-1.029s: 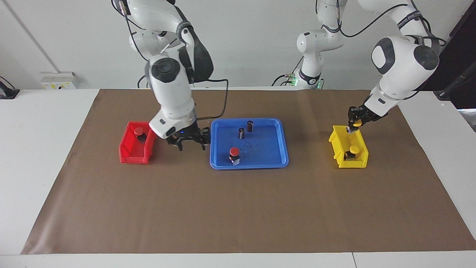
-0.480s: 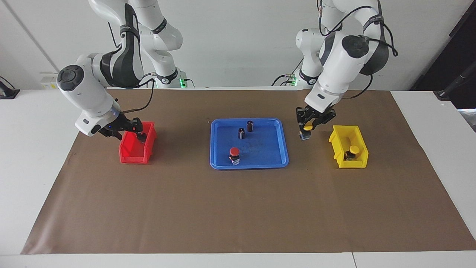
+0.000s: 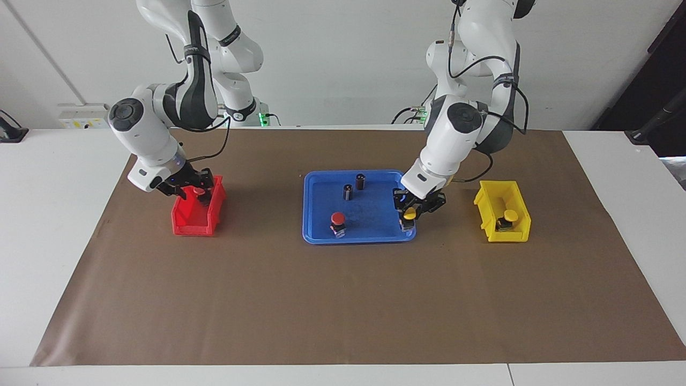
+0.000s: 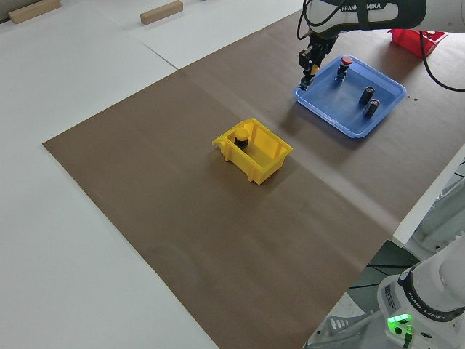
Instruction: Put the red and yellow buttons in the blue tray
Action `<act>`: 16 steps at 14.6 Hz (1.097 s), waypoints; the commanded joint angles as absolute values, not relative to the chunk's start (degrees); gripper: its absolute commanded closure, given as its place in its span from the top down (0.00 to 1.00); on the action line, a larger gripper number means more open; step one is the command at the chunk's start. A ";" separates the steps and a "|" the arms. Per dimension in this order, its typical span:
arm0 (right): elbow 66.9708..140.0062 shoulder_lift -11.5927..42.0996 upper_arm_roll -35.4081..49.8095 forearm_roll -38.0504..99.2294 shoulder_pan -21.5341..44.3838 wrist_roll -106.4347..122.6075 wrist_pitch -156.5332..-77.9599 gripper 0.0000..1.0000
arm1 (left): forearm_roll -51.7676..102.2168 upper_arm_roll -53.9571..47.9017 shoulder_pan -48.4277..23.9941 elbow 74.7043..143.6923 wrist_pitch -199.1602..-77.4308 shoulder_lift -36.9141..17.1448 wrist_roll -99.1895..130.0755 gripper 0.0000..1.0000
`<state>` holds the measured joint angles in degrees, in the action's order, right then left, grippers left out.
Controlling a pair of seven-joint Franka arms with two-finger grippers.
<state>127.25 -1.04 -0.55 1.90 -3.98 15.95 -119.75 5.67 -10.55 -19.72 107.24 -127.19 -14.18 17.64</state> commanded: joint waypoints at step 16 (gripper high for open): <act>135.35 -4.66 0.18 1.85 -7.12 20.13 -124.37 0.63 | 7.12 -9.58 -27.25 105.12 -131.49 -19.69 22.15 0.33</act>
<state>133.92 -3.00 -0.53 1.90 -6.01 18.68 -124.56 5.85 -10.50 -26.34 106.17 -130.84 -18.62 21.74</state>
